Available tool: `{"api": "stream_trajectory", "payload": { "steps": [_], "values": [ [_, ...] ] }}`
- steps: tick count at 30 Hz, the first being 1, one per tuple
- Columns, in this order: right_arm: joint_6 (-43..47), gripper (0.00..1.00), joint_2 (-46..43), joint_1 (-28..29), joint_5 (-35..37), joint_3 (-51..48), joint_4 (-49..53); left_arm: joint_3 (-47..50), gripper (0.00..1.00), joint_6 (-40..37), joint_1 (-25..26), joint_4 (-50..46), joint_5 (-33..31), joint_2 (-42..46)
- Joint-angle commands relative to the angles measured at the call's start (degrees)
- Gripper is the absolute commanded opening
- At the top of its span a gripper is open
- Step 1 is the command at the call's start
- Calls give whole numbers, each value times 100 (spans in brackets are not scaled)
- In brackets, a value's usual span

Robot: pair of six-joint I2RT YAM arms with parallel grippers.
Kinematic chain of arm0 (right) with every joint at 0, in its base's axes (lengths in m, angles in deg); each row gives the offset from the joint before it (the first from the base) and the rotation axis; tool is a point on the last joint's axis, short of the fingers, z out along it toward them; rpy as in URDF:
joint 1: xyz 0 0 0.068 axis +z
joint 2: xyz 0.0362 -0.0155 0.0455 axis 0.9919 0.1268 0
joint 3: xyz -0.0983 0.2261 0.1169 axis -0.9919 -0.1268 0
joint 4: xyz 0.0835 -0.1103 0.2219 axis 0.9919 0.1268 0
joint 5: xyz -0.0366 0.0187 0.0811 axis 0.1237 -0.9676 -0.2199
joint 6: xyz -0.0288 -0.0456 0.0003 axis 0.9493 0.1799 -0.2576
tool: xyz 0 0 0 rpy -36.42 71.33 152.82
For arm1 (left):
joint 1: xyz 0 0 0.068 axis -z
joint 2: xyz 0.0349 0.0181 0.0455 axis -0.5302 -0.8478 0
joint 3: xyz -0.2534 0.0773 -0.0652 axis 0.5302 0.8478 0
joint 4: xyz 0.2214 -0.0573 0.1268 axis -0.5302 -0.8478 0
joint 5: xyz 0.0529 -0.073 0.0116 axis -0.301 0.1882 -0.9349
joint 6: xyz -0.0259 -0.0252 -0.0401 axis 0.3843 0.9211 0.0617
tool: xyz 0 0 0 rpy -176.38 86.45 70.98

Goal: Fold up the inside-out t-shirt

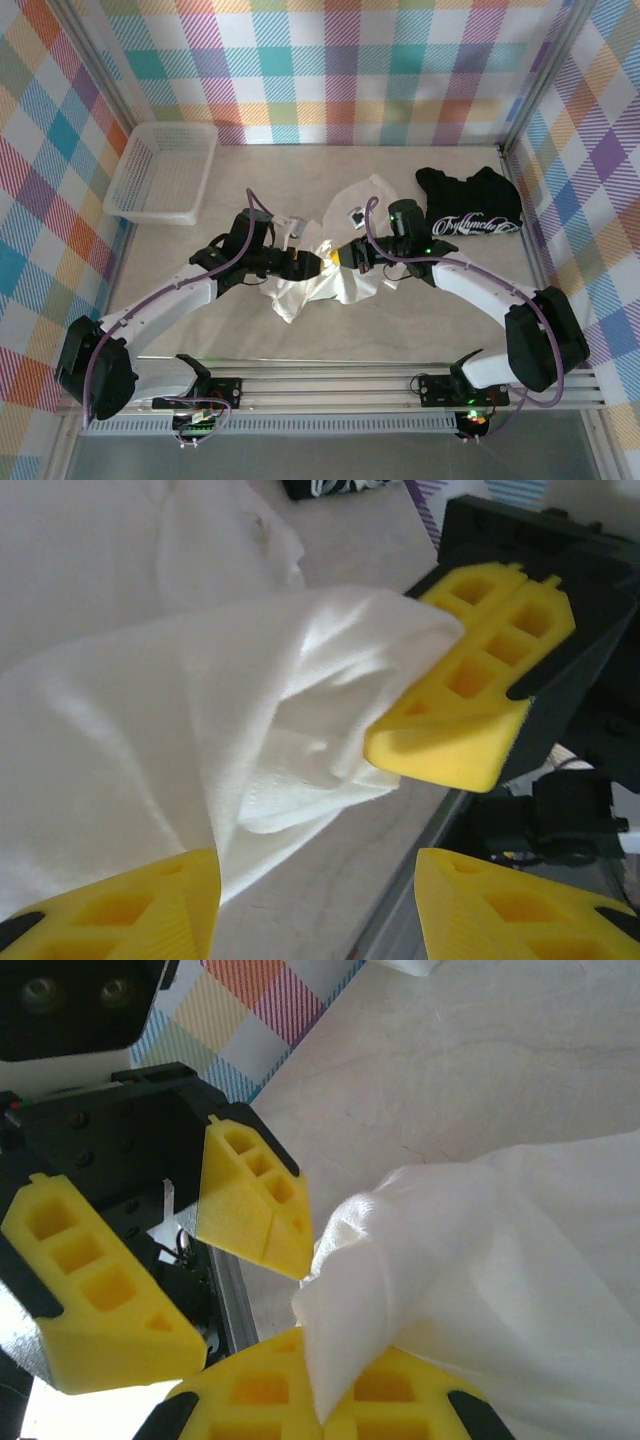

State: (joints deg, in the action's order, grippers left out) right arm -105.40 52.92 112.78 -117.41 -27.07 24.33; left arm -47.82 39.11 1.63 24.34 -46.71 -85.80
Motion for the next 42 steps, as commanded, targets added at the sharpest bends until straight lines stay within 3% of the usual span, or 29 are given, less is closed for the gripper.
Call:
{"api": "stream_trajectory", "payload": {
  "steps": [1,7,12,15,19,32,36,42],
  "values": [
    [-9,1,-159,-60,-63,147,-87,-112,54,-47,13,100,343,-127],
    [-212,0,-91,-131,279,278,171,-96,53,-437,206,-637,-310,216],
    [-361,0,-27,-145,154,349,116,190,54,-217,375,-5,211,-33],
    [-338,0,-83,-150,135,336,175,82,54,-160,371,219,4,-280],
    [-275,0,-183,-159,179,297,271,-124,56,-84,202,536,-117,-566],
    [-274,0,-248,-159,80,261,231,-404,60,226,-185,1421,754,-1041],
    [-274,0,-242,-166,135,270,249,-325,53,339,-184,1704,1039,-958],
    [-394,2,-163,-176,445,304,316,-235,24,258,-175,1415,905,-755]
  ]
}}
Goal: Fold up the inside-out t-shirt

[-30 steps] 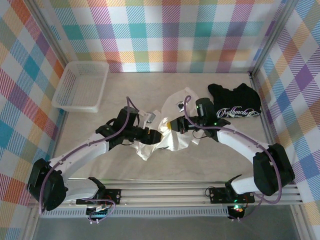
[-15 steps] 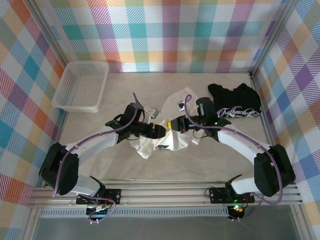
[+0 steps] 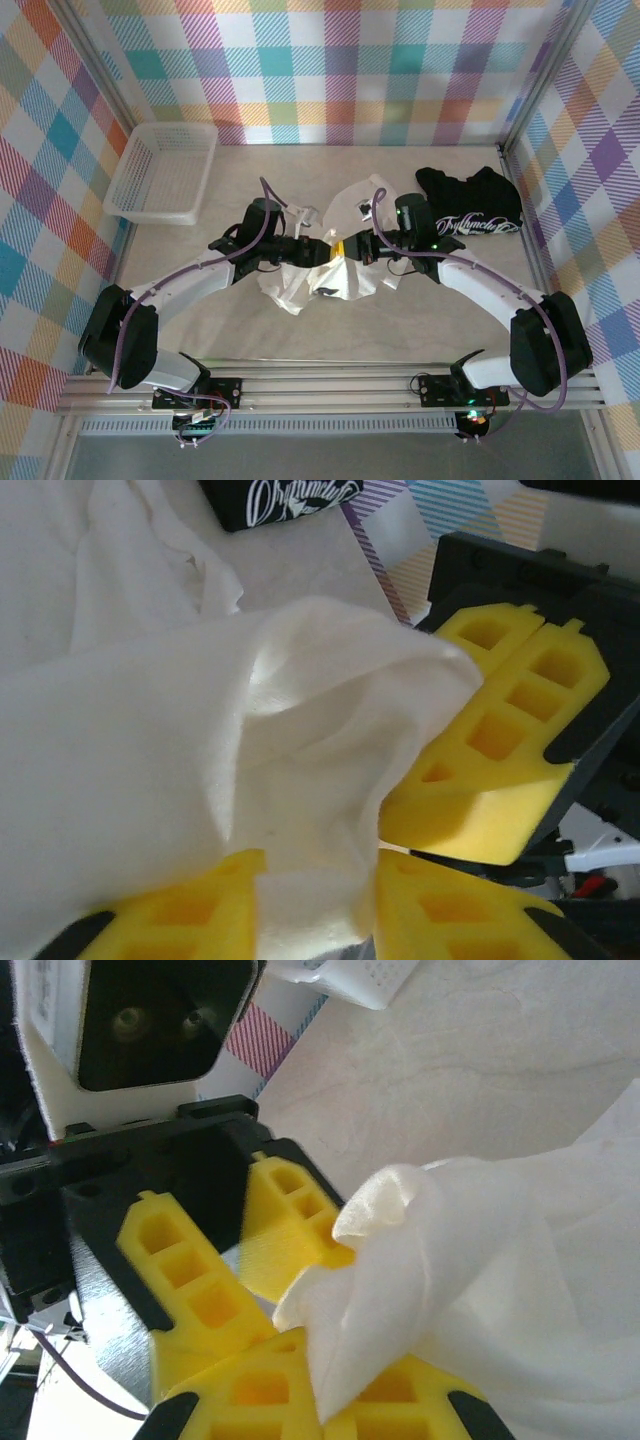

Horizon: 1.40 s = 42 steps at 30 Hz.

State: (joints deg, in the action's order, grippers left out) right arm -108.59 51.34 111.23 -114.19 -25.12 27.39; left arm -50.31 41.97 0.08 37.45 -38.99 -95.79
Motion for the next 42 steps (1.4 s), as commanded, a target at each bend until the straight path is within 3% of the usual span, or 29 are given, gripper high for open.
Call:
{"api": "stream_trajectory", "payload": {
  "steps": [1,5,9,14,19,24,28,34,39,42],
  "values": [
    [-114,4,28,-27,183,127,15,27,18,-41,-19,55,109,278],
    [-307,19,122,-33,750,241,391,22,0,-196,128,-239,-205,504],
    [-152,34,-60,-30,2307,554,1761,-137,0,-141,723,-377,-834,666],
    [58,44,-777,-30,3307,191,2312,-446,0,223,1366,-344,-1940,426],
    [186,49,-1790,-25,3202,-606,2121,-752,0,575,1546,-341,-2355,-72],
    [122,55,-2770,124,2504,-1724,887,-1008,0,885,1545,-351,-2426,-473],
    [60,67,-2752,401,2551,-2244,-12,-1177,1,1031,1545,-327,-2320,-691],
    [-84,75,-1606,760,2886,-2271,-1442,-1191,9,1066,1491,-310,-2133,-681],
    [-217,74,-892,924,3378,-2138,-2206,-1135,36,964,1240,-474,-2029,-444],
    [-393,67,-703,963,3823,-2081,-2244,-1047,45,909,990,-641,-2124,-234]
  ]
}}
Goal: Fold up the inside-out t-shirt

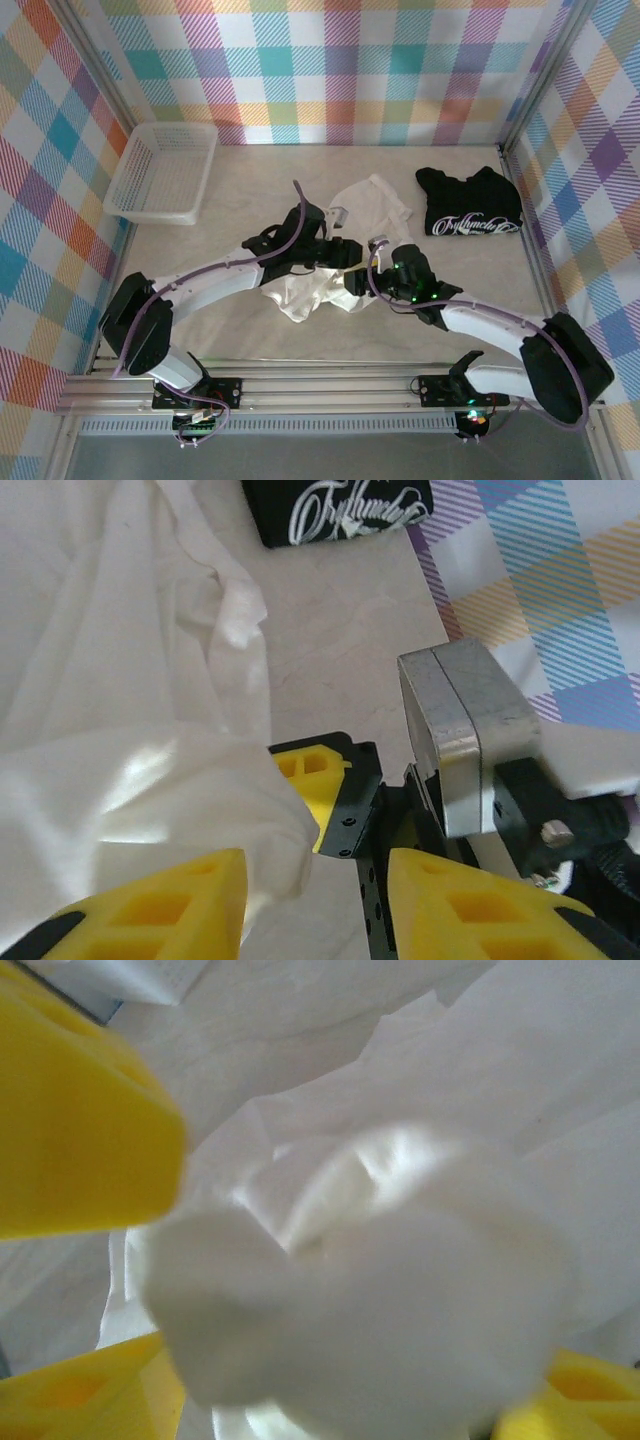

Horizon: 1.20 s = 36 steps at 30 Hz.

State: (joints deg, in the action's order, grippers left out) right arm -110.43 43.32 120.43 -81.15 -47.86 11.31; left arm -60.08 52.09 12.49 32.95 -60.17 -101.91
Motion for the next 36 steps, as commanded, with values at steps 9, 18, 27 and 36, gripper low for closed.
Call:
{"api": "stream_trajectory", "payload": {
  "steps": [9,18,27,36],
  "values": [
    [-198,12,-72,19,1425,464,497,380,54,-913,-556,-1008,-915,649],
    [158,1,-667,-417,-219,640,593,308,71,-1966,-3,-832,-936,207],
    [746,0,-945,-719,-1224,910,1137,-494,48,-2196,41,-961,-1463,-704],
    [2601,2,-1025,-792,-1256,1617,2787,-162,0,-1690,-788,-911,887,417]
  ]
}}
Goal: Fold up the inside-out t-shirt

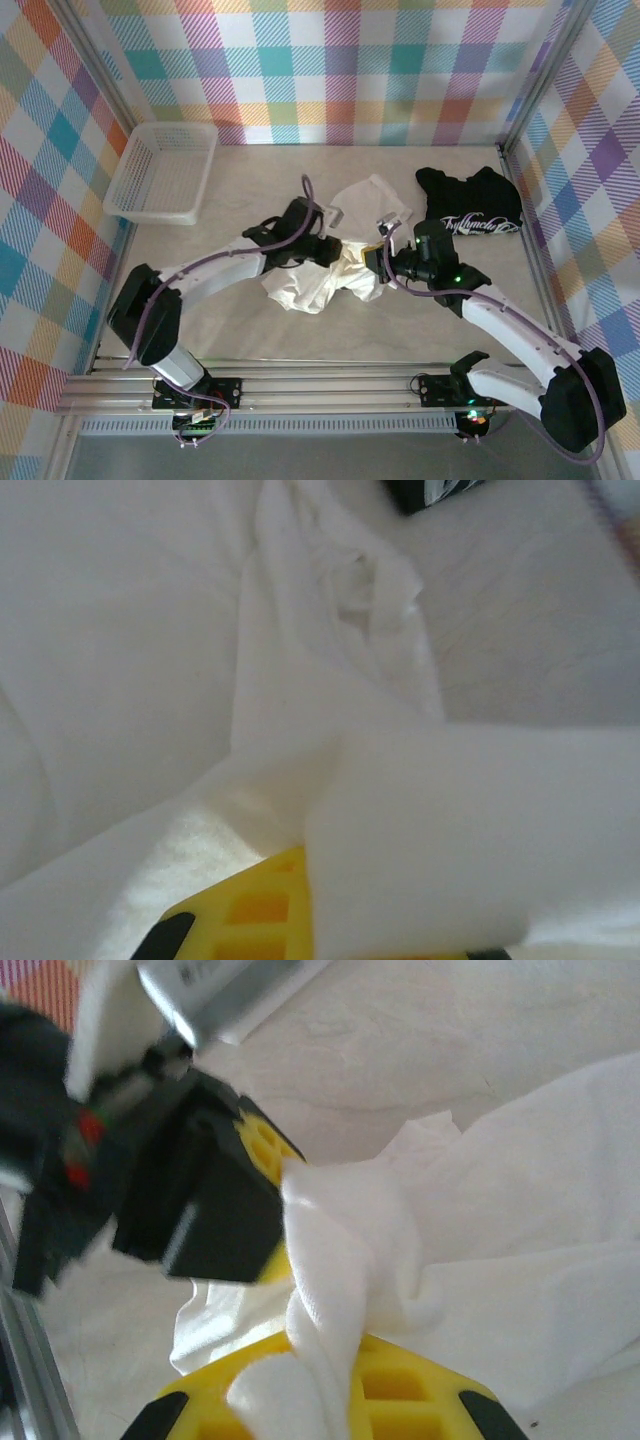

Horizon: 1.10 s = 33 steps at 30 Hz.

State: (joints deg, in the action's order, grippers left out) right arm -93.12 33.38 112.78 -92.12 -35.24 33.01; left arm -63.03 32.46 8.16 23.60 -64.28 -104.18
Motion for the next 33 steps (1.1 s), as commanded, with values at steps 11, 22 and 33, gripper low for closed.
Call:
{"api": "stream_trajectory", "payload": {
  "steps": [11,22,33],
  "values": [
    [956,20,268,60,135,791,446,-139,0,-435,-913,-1608,4209,1586],
    [839,8,240,62,-51,865,716,-833,0,-1724,-1117,-2916,4438,1495],
    [103,0,235,61,-2524,407,-790,-1201,9,-839,-1242,-3315,-74,1043]
  ]
}}
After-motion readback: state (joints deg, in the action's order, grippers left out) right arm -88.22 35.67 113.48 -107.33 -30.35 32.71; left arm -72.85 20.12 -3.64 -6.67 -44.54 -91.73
